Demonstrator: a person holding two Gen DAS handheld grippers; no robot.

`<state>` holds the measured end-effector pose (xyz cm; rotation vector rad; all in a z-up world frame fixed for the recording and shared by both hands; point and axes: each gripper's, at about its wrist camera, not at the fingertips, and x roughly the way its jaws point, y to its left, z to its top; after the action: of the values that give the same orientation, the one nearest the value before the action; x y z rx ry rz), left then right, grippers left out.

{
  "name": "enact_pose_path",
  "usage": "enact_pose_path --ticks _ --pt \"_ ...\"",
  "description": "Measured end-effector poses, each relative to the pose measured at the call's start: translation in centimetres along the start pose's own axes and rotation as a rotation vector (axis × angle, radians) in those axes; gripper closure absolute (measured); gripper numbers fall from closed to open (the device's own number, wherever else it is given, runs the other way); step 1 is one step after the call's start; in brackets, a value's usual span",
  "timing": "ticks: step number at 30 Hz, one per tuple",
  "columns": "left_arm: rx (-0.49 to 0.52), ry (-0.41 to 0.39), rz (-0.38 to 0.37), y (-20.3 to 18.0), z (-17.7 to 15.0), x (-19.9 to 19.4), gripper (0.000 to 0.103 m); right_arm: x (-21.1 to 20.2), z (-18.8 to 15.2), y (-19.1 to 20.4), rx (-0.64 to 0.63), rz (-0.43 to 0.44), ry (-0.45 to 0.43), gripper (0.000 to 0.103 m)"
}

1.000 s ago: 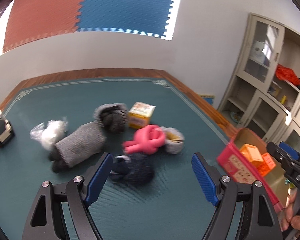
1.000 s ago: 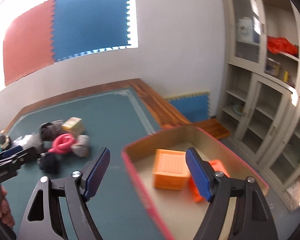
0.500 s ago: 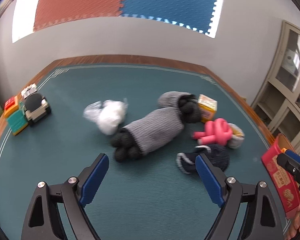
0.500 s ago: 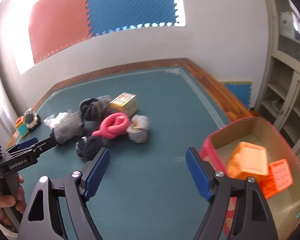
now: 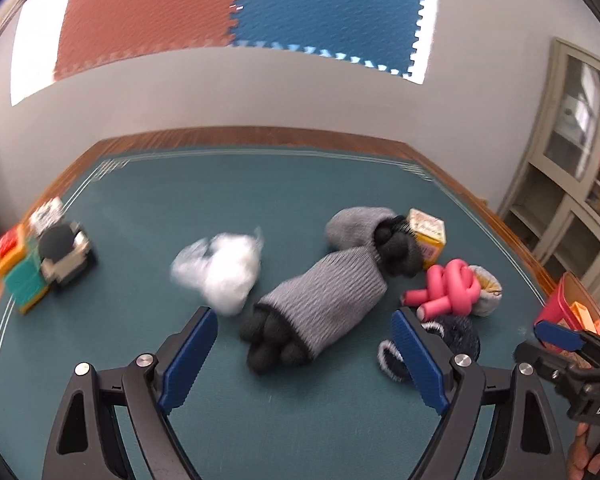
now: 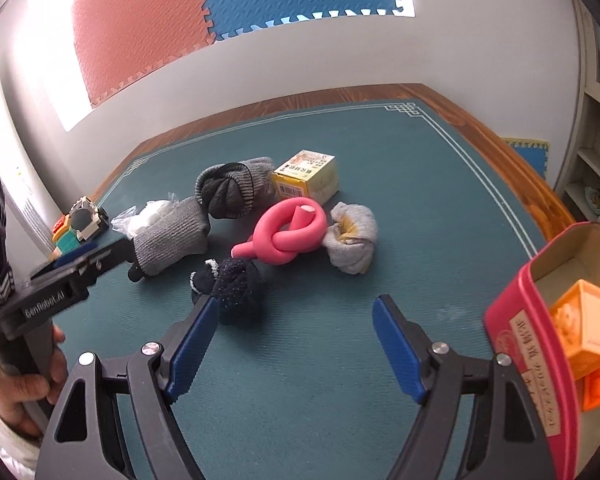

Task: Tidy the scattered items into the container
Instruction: 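Grasp the grey knit glove with the left gripper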

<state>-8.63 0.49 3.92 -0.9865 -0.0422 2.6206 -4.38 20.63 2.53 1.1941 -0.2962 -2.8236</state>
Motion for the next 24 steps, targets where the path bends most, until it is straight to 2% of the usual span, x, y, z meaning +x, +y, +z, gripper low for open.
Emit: enact_pose_path --ticks 4,8,12,16,18,24 --pt "0.099 0.0 -0.022 -1.3 1.1 1.3 0.013 0.5 -0.2 -0.8 0.026 0.005 0.006 0.021" --pt "0.173 0.036 -0.065 -2.4 1.4 3.4 0.013 0.7 -0.3 -1.5 0.038 0.009 0.003 0.021" --pt "0.216 0.072 -0.075 -2.9 1.3 5.5 0.013 1.1 -0.4 -1.9 0.049 0.015 0.007 0.021" --pt "0.215 0.115 -0.069 -2.8 0.9 7.3 0.014 1.4 -0.6 -2.0 0.051 0.017 0.012 0.021" --pt "0.204 0.136 -0.042 -2.6 0.7 7.9 0.03 1.5 -0.7 -1.9 0.044 0.013 0.01 0.021" --pt "0.161 0.112 -0.047 -1.8 0.5 6.9 0.044 1.6 -0.8 -1.6 0.024 0.004 0.005 0.021"
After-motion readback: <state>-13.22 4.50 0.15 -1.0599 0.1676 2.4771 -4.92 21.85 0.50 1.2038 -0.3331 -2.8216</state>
